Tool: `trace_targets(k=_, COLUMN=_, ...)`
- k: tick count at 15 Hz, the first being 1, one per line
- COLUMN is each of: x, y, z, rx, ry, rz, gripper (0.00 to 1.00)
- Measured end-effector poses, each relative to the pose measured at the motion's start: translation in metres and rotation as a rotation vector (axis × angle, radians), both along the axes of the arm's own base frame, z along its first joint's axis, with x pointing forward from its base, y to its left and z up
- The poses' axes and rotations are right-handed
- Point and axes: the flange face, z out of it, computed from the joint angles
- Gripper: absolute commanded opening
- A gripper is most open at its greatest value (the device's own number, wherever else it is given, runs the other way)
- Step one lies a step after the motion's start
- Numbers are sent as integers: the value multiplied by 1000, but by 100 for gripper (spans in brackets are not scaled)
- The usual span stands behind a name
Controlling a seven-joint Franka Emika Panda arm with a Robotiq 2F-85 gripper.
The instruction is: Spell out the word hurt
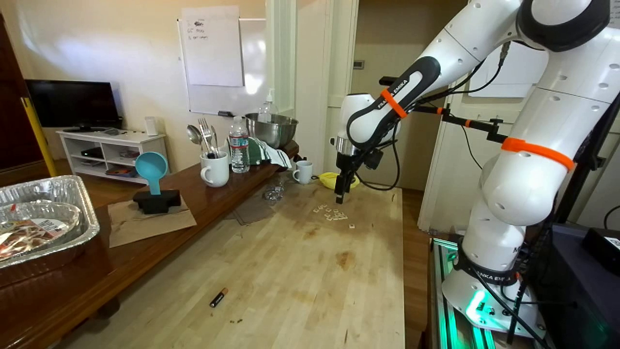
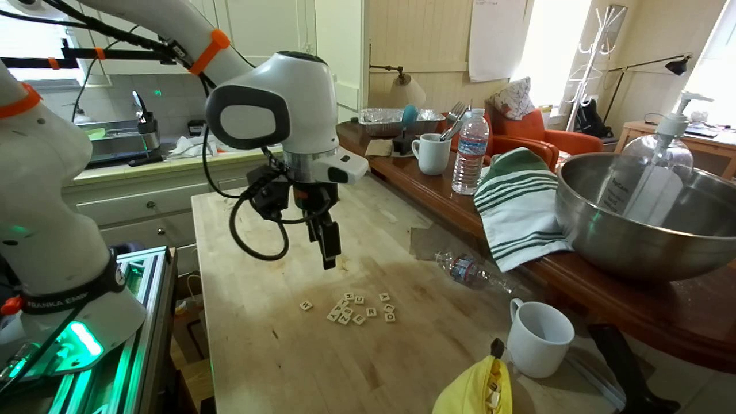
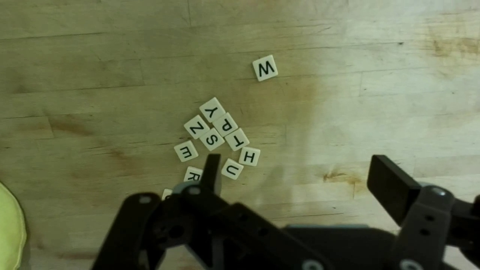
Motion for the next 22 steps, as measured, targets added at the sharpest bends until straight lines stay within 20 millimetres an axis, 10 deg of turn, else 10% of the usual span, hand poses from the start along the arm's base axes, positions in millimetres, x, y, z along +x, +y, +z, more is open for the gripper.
trace_targets(k=12, x=7, y=-13, z=-19, rx=-5, ry=-54, rz=86, gripper=100)
trace_targets(k=22, x=11, y=-26, z=-49, rx=19, ry=-100, rz=148, gripper=13)
